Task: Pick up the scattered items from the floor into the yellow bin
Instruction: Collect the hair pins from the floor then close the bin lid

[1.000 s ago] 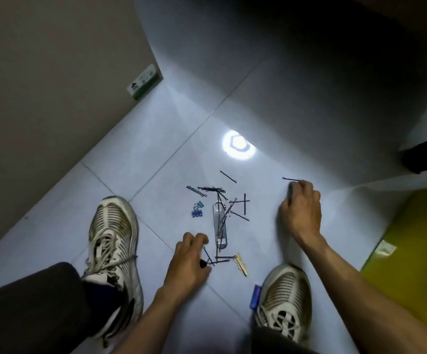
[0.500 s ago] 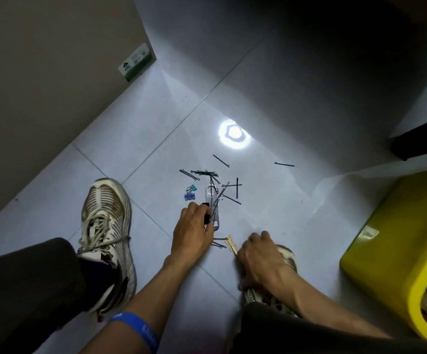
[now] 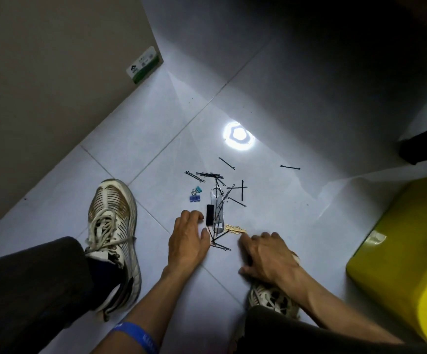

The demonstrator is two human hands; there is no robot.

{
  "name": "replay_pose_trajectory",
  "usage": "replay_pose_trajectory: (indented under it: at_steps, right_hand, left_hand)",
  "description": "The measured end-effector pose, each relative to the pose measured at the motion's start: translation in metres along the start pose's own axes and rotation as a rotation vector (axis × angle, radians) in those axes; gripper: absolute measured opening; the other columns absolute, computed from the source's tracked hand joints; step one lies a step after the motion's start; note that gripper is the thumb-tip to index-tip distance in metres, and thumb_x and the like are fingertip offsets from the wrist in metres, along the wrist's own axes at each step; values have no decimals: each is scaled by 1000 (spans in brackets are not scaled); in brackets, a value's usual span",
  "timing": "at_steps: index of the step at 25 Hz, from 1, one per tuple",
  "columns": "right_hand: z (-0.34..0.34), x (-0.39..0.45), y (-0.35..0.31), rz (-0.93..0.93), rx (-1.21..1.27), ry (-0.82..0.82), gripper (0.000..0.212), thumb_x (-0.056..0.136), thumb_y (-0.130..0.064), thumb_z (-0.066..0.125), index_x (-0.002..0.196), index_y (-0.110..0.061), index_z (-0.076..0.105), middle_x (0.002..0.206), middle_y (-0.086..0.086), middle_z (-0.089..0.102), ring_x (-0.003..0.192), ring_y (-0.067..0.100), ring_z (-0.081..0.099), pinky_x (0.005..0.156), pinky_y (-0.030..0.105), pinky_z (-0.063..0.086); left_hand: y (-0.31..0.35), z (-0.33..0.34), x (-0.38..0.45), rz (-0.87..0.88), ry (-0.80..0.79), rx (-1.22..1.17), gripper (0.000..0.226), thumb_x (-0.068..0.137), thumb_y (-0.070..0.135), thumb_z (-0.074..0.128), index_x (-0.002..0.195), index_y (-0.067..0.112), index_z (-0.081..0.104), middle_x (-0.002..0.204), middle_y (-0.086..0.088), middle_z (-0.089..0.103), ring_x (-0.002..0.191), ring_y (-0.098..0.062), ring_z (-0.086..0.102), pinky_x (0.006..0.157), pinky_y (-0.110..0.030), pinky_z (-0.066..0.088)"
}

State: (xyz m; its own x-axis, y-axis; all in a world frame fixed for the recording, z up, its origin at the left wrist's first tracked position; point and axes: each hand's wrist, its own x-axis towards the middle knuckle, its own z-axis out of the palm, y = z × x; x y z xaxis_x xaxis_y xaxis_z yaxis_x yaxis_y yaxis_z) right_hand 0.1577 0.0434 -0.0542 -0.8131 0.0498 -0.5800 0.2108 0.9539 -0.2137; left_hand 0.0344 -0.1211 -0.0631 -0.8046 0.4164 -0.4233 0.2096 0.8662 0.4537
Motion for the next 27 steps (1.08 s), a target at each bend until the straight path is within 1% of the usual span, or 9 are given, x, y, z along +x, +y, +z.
replay_pose_trajectory:
  at_steps: [4,8,10,13,17,20,22,25,27]
  right_hand:
    - [7,2,-10,9,115,26,22,86,-14,51,107,-16,45,97,9,63,86,33,59,72,37,41]
    - [-14,22,-8,168,548,214,12,89,-29,57,93,-24,48,90,-3,58,81,23,54,65,34,41]
    - [-31,40,7,237,522,346,15,89,-37,58,92,-23,53,92,-3,58,83,21,54,66,33,42]
    - [-56,64,50,383,441,547,23,93,-23,58,114,-14,59,114,8,59,100,30,54,80,38,45]
    - [-67,81,95,581,392,524,26,93,-14,55,119,-8,57,123,15,52,107,34,48,89,42,43]
    - [-59,82,78,509,427,484,10,93,-12,51,96,-7,60,101,13,56,93,32,52,73,37,43]
    - [-52,80,53,410,474,432,11,94,-14,50,89,-11,58,93,8,58,84,28,55,68,35,42]
    - [-53,83,22,202,501,309,10,92,-18,50,91,-17,59,94,2,62,87,25,57,68,32,41]
    - [-64,93,15,172,490,370,15,93,-20,51,103,-17,61,105,3,61,94,25,55,75,34,45]
  left_hand:
    - [-1,2,-2,25,-65,-62,28,90,16,58,117,19,54,115,0,52,104,-19,53,88,-33,49]
    - [15,-4,14,68,9,-143,20,92,11,54,110,17,59,110,-1,57,100,-21,56,86,-36,49]
    - [22,-13,36,83,105,-129,22,91,11,54,111,15,60,113,-2,57,104,-22,53,86,-37,48]
    - [29,-29,76,95,139,26,48,84,10,58,131,14,51,133,-5,47,119,-27,42,95,-40,42]
    - [36,-36,108,75,139,101,56,86,15,57,141,16,42,144,-8,36,130,-27,32,103,-41,33]
    - [33,-34,113,52,48,74,53,91,16,53,142,13,42,149,-8,33,136,-28,28,108,-40,34]
    - [33,-30,105,135,6,57,42,91,15,52,133,10,52,136,-7,45,125,-27,39,101,-38,40]
    - [34,-35,96,208,60,-11,34,89,15,54,123,11,59,122,-5,53,115,-25,47,93,-36,45]
    - [26,-46,109,125,183,-3,45,87,15,56,132,13,53,135,-7,47,123,-27,42,99,-39,42]
